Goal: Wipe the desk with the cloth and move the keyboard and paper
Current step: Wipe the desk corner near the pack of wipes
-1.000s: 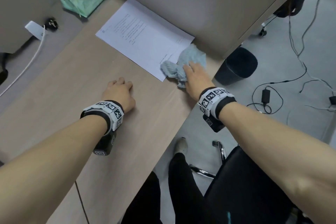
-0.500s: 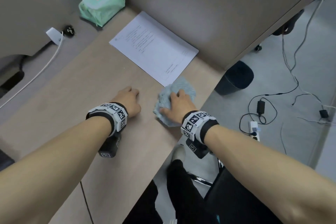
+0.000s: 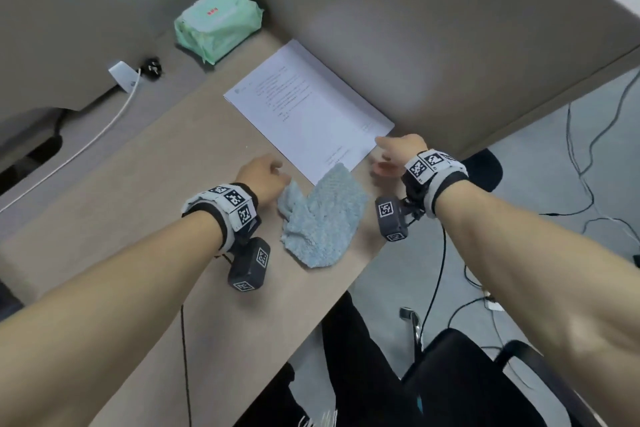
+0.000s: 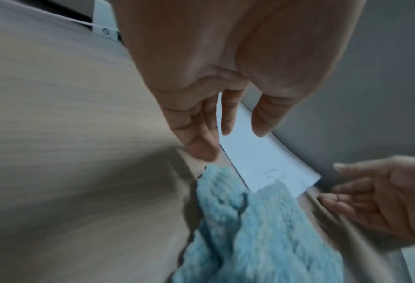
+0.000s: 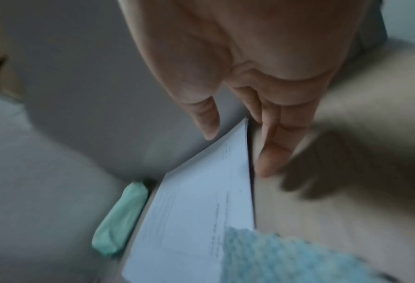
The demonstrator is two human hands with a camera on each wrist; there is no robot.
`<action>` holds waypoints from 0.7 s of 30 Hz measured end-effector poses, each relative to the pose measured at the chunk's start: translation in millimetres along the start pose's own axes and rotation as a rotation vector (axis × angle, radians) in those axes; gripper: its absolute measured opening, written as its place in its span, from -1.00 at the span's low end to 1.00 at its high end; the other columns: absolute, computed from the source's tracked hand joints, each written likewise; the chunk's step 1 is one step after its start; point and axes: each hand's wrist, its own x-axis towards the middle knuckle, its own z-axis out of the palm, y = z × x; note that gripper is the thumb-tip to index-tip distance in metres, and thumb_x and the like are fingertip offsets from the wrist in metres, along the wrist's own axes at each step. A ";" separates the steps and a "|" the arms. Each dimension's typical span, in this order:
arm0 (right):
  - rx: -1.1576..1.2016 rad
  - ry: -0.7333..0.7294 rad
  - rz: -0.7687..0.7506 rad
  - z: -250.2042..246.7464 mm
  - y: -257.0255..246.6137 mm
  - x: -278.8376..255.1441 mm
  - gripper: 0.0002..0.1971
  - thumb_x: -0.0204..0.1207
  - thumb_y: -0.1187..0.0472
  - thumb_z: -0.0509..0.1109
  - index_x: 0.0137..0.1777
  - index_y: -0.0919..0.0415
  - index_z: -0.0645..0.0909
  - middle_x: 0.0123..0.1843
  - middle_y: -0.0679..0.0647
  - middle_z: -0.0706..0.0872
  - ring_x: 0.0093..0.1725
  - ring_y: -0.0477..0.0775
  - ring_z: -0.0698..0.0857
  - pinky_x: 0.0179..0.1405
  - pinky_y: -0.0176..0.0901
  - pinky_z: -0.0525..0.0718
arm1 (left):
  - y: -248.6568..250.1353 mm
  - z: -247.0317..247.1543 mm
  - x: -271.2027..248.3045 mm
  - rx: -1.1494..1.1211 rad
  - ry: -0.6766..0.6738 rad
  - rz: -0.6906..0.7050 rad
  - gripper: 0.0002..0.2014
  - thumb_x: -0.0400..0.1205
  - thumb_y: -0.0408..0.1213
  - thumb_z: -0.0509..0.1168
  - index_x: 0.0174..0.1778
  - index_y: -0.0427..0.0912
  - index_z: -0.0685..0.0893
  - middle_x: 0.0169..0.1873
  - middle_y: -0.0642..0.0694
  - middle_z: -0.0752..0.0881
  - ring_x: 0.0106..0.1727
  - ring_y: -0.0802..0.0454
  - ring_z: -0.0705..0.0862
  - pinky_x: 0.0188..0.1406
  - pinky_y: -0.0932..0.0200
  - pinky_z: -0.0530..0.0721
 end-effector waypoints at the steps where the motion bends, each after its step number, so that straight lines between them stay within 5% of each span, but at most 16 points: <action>1: 0.044 -0.039 0.019 -1.8 2.2 23.8 -0.56 0.24 0.09 0.55 0.04 0.29 0.55 -0.15 0.12 0.68 -0.12 0.26 0.76 -0.04 0.07 0.77 | 6.3 -0.1 4.0 -0.077 -0.023 -0.044 -0.74 0.62 -0.21 0.33 0.21 -0.15 0.65 0.09 -0.18 0.75 0.10 -0.21 0.74 0.17 0.04 0.66; 4: 0.222 -0.089 0.027 -0.9 -10.2 31.4 -0.74 0.51 0.24 0.44 0.12 0.27 0.49 -0.03 0.19 0.66 -0.08 0.23 0.78 -0.16 -0.08 0.80 | 21.2 6.3 9.1 -0.322 -0.107 -0.167 -0.99 0.65 -0.34 0.33 -0.07 -0.18 0.62 -0.20 -0.26 0.74 -0.22 -0.25 0.79 -0.11 -0.18 0.82; 7: 0.235 -0.075 0.096 -3.6 -21.7 36.1 -0.87 0.55 0.24 0.43 -0.02 0.31 0.61 -0.17 0.20 0.75 -0.15 0.21 0.86 0.07 0.05 0.81 | 32.8 12.3 13.1 -0.378 -0.158 -0.229 -0.92 0.67 -0.31 0.32 -0.11 -0.14 0.55 -0.08 -0.23 0.61 -0.28 -0.12 0.74 -0.35 0.09 0.79; 10: 0.190 -0.127 0.101 -1.8 -31.6 41.1 -0.88 0.56 0.25 0.41 -0.03 0.30 0.59 -0.26 0.14 0.71 -0.44 0.07 0.80 -0.21 -0.08 0.81 | 38.9 15.9 20.0 -0.395 -0.165 -0.250 -0.78 0.68 -0.27 0.33 0.21 -0.21 0.56 0.09 -0.24 0.62 -0.17 -0.15 0.73 -0.23 0.03 0.79; 12: 0.133 -0.124 0.134 1.2 -33.2 42.1 -0.87 0.53 0.24 0.44 -0.13 0.31 0.61 -0.50 0.13 0.68 -0.59 0.08 0.64 -0.43 -0.11 0.65 | 42.5 18.1 21.1 -0.366 -0.165 -0.264 -0.65 0.68 -0.24 0.33 0.36 -0.21 0.51 0.12 -0.28 0.67 -0.09 -0.20 0.77 -0.04 -0.11 0.80; 14: 0.055 -0.137 0.146 7.3 -36.6 40.1 -0.86 0.50 0.26 0.46 -0.21 0.31 0.61 -0.61 0.13 0.59 -0.57 0.08 0.51 -0.44 -0.11 0.55 | 43.6 18.0 21.2 -0.335 -0.172 -0.260 -0.63 0.68 -0.21 0.32 0.39 -0.21 0.53 0.11 -0.32 0.71 0.01 -0.25 0.79 0.08 -0.18 0.78; 17: -0.013 -0.104 0.106 17.4 -47.6 34.4 -0.96 0.52 0.37 0.40 -0.13 0.34 0.60 -0.50 0.19 0.58 -0.59 0.09 0.53 -0.44 -0.12 0.62 | 42.4 17.2 21.1 -0.348 -0.179 -0.265 -0.51 0.68 -0.19 0.31 0.53 -0.22 0.44 0.16 -0.27 0.69 0.06 -0.22 0.78 0.09 -0.11 0.78; 19: -0.004 -0.091 0.055 23.8 -54.4 30.4 -0.89 0.51 0.42 0.38 0.02 0.37 0.58 -0.53 0.22 0.62 -0.66 0.10 0.57 -0.48 -0.12 0.69 | 40.7 14.6 20.1 -0.404 -0.145 -0.263 -0.59 0.69 -0.19 0.30 0.44 -0.22 0.50 0.14 -0.22 0.66 -0.03 -0.16 0.76 -0.02 -0.04 0.78; 21: 0.052 -0.110 -0.012 29.7 -62.3 22.1 -0.76 0.50 0.44 0.38 0.16 0.38 0.54 -0.62 0.22 0.64 -0.73 0.09 0.58 -0.62 -0.18 0.70 | 39.0 7.8 17.9 -0.511 -0.064 -0.289 -0.84 0.69 -0.19 0.30 0.07 -0.21 0.59 0.00 -0.22 0.63 -0.13 -0.13 0.69 -0.06 -0.05 0.74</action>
